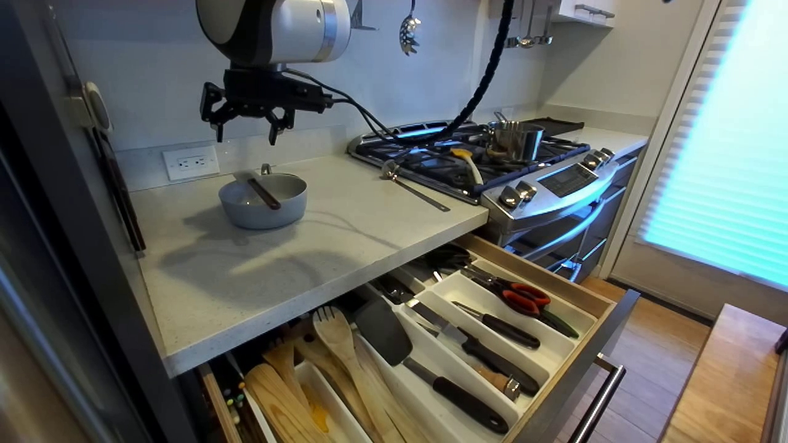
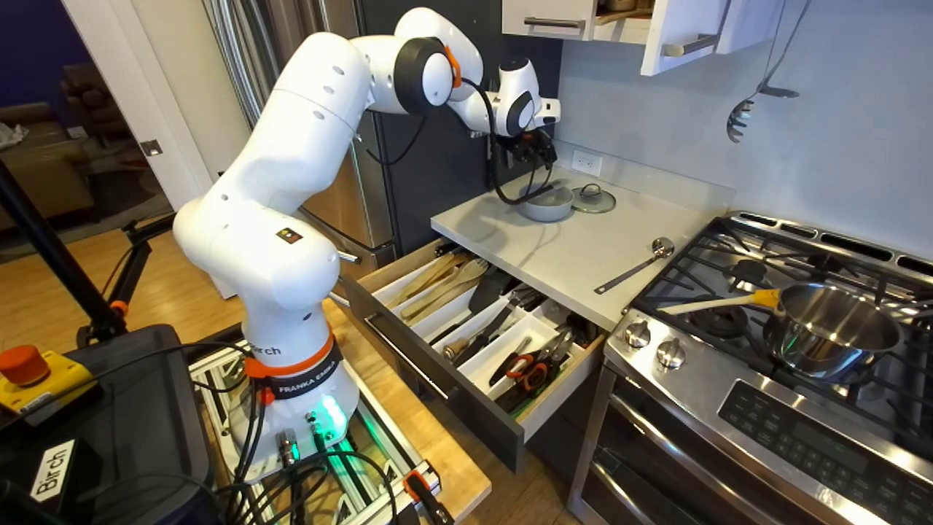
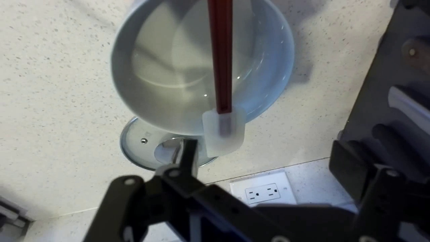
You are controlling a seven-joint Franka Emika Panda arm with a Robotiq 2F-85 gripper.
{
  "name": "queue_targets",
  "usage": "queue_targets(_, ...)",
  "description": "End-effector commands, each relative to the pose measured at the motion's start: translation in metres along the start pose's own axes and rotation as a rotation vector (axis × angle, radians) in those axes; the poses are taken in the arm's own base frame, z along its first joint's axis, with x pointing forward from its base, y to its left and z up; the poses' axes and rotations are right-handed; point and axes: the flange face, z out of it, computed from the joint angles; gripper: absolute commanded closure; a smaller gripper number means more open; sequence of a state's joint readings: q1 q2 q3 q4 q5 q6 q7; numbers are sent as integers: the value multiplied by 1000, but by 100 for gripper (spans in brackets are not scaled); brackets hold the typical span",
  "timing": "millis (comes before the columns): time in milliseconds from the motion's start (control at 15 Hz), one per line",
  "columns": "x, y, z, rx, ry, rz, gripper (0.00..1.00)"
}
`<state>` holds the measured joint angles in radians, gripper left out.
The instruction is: Remove the white and brown spatula from the open drawer and put it on top of the grey bowl
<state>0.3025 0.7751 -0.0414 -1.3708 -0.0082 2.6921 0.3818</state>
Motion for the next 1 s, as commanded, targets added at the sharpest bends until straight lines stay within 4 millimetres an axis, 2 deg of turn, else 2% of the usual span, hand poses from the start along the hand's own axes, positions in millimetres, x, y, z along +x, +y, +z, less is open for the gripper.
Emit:
queue_targets(0, -18, 23, -39, -61, 53, 61, 0)
queue_targets(400, -49, 30, -99, 33, 90, -4, 0)
queue_targets(733, -98, 48, -138, 70, 46, -73, 0)
queue_targets(933, -133, 74, -160, 40, 1, -102, 0)
